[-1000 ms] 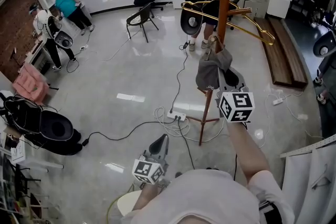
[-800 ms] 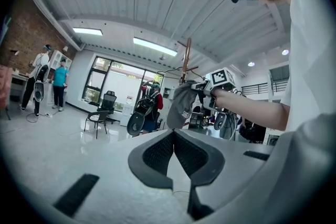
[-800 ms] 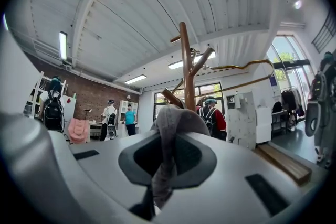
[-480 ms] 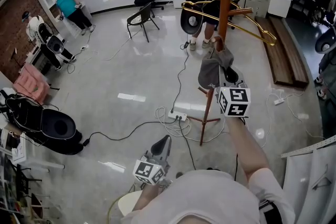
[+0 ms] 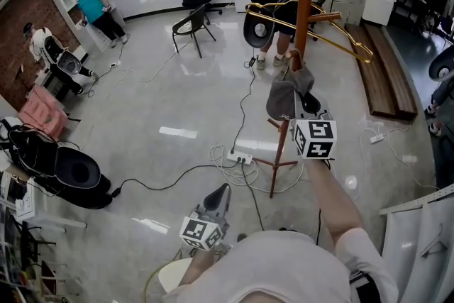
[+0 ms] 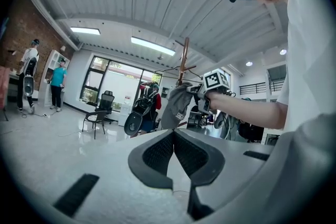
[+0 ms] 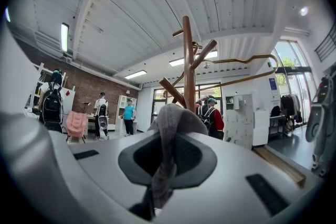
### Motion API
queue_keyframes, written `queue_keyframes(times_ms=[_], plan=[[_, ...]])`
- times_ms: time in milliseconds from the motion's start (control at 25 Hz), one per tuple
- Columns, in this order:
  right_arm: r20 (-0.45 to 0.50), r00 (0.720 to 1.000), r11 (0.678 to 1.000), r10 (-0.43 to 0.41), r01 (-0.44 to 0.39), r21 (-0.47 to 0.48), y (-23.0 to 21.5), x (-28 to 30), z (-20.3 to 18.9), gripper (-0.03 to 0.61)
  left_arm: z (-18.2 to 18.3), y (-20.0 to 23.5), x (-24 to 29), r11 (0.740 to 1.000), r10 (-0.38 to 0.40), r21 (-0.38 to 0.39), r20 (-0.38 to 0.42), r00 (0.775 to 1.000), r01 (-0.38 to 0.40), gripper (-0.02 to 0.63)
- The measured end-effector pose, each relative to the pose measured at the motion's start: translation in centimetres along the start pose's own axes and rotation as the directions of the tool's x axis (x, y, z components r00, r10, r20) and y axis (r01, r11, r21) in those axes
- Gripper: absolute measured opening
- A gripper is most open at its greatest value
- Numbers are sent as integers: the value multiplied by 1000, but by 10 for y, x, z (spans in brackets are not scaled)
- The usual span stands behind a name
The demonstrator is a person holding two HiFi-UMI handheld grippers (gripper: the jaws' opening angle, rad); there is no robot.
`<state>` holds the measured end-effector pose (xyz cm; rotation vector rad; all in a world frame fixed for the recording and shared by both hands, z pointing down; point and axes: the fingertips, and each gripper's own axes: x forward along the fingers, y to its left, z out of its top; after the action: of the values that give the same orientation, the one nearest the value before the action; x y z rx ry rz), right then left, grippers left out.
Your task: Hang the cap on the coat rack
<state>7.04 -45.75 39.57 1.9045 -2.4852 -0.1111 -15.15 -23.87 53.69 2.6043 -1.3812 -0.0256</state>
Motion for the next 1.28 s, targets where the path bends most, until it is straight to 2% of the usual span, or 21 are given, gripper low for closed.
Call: queue_keyframes(times_ms=[160, 200, 280, 360, 1280], plan=[[1, 1000, 1000, 11, -11, -8, 2, -2, 2, 20, 1, -2, -1, 1000, -1, 4, 3, 1000, 1, 9], [3, 1000, 1000, 19, -19, -9, 3, -2, 2, 39, 1, -2, 0, 1000, 0, 4, 2, 1000, 0, 9], [1, 999, 999, 33, -33, -11, 5, -3, 3, 191, 1, -3, 0, 1000, 1, 3, 0, 1000, -1, 9], [-9, 999, 999, 38, -38, -13, 7, -5, 2, 245, 2, -4, 0, 1000, -1, 3, 0, 1000, 1, 9], [31, 985, 983, 170, -172, 63, 41, -95, 5, 249, 5, -30, -1, 999, -24, 21, 10, 1000, 24, 9]])
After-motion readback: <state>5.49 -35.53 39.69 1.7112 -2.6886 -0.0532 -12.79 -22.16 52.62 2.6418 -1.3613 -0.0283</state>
